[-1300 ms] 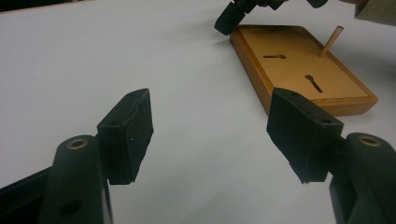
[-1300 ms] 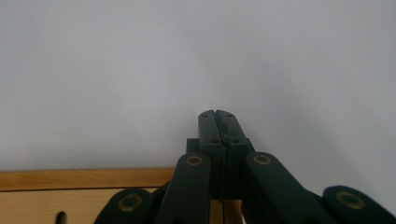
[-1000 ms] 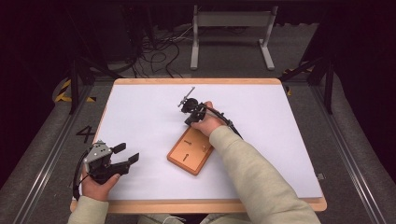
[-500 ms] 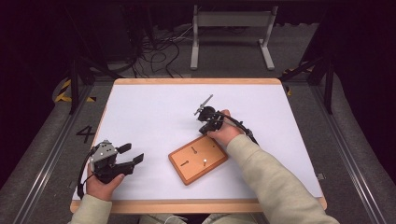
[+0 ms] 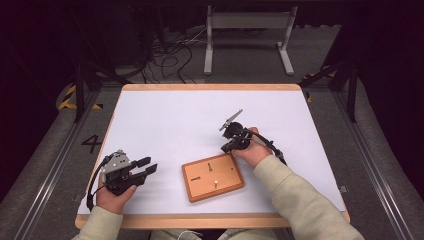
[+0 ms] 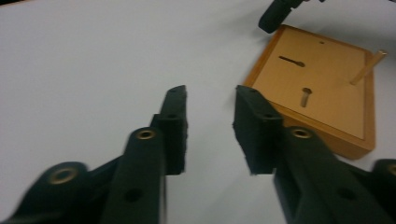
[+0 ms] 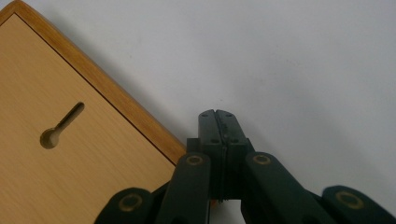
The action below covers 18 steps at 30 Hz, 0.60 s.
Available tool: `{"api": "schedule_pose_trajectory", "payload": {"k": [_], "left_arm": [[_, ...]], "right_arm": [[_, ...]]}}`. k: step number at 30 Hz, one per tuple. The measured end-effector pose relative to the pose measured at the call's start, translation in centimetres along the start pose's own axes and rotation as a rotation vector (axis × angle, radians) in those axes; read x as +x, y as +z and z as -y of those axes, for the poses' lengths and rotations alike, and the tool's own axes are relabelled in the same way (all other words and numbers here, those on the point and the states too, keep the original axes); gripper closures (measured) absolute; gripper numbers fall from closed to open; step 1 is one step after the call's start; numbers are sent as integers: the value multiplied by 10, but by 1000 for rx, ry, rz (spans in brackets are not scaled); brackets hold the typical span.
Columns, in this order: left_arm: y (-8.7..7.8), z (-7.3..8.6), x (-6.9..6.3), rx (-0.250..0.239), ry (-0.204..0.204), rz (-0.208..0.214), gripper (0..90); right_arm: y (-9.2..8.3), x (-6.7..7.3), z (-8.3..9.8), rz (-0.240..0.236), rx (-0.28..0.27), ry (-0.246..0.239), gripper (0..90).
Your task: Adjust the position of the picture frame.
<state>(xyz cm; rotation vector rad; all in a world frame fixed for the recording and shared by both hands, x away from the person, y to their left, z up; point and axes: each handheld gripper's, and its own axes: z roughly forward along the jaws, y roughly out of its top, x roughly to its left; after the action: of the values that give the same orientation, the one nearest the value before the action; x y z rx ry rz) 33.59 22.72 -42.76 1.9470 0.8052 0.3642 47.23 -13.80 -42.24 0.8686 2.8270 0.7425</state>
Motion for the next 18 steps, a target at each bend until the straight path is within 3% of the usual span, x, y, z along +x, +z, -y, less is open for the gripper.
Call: {"api": "schedule_pose_trajectory", "payload": {"k": [1,6,13,18], "left_arm": [[0,0,0,0,0,0,769],[1,-3,-5,8,33,44,898],[10,-11,-17,27,57,130,900],[17,-16,-24,25,64,176,900]], "right_arm": [[0,0,0,0,0,0,900],[-15,0,14,-10,-120,20,900],[-41,6,35,-18,-214,27,900],[-50,7,55,-55,-271,50,900]]}}
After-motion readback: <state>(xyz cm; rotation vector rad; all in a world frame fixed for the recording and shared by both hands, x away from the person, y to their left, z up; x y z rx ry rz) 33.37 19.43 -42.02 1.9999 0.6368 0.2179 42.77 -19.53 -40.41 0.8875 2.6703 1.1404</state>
